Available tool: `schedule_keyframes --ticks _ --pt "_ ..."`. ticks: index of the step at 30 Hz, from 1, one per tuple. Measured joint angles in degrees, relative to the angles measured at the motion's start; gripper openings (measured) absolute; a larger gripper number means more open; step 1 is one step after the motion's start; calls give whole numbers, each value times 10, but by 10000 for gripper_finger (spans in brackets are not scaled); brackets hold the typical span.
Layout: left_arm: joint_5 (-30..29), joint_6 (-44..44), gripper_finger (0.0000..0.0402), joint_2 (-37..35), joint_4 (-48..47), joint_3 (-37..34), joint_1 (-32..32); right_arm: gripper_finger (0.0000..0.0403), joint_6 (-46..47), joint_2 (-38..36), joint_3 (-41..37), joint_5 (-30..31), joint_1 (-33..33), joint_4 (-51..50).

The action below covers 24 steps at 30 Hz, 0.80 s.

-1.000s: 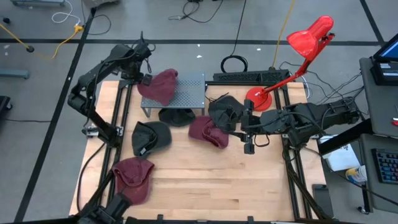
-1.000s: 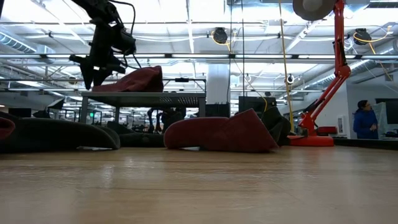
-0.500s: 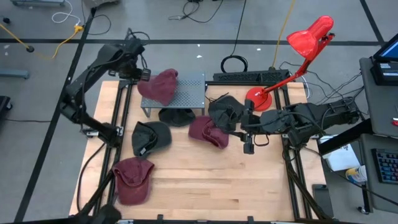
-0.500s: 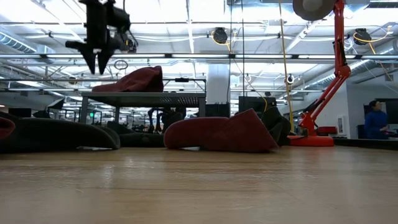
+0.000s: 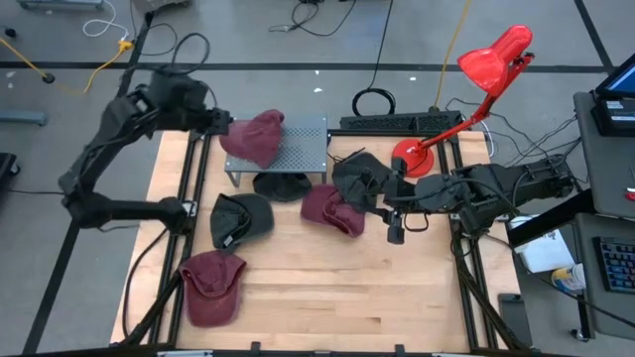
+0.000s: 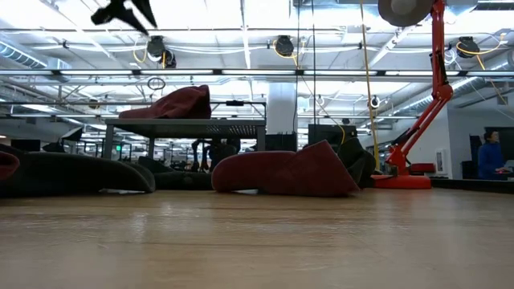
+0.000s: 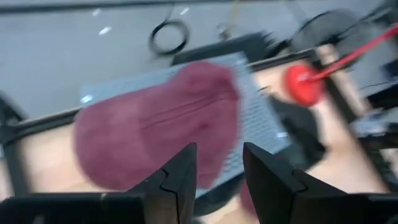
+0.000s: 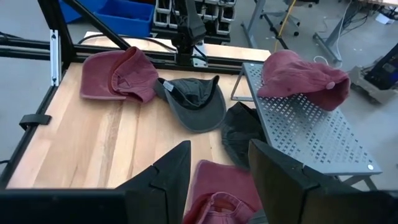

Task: Pick & Place hat
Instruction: Stack the top red cap on top of the red cap on the shelf

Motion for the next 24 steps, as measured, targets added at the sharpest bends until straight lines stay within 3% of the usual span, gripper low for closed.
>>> schedule_keyframes --ticks 14,24 --pt "42 -13 131 -87 87 0 -203 157 -11 0 0 -2 0 0" --pt "27 82 131 -35 85 0 -369 158 30 0 0 -2 0 0"
